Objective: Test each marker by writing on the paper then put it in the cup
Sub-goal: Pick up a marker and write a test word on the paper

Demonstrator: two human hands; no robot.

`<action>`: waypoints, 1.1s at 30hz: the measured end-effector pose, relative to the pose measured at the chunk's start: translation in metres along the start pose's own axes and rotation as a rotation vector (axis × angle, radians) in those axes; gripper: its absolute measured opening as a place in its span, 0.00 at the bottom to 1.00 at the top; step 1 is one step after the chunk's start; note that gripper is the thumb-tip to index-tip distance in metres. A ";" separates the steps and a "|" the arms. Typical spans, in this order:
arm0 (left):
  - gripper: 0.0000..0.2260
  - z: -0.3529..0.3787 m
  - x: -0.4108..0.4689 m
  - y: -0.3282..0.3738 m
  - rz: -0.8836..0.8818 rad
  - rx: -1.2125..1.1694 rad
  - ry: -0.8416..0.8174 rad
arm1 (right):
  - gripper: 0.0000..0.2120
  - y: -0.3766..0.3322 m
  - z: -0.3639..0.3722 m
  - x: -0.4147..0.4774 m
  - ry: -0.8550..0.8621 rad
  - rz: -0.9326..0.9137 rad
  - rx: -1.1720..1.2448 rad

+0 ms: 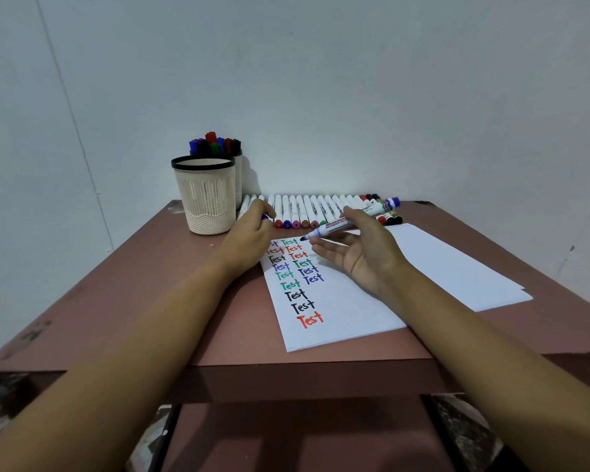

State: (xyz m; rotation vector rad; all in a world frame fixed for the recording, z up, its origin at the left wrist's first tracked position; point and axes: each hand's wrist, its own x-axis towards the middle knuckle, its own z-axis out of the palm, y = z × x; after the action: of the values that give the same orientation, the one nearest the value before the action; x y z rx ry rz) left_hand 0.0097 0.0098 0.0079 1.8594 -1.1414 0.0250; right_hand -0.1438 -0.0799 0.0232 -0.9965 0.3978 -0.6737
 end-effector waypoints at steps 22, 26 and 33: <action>0.13 -0.001 0.010 -0.017 -0.115 0.072 -0.061 | 0.10 0.020 0.001 -0.006 -0.053 -0.226 -0.752; 0.12 -0.001 0.010 -0.016 -0.101 0.079 -0.059 | 0.10 0.020 0.002 -0.008 -0.082 -0.226 -0.750; 0.12 -0.002 0.008 -0.013 -0.100 0.080 -0.067 | 0.10 0.021 0.002 -0.007 -0.024 -0.241 -0.771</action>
State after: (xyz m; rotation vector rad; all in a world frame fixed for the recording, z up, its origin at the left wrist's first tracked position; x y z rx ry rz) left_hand 0.0247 0.0070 0.0034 1.9994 -1.1052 -0.0498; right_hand -0.1413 -0.0663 0.0061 -1.8033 0.5367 -0.7365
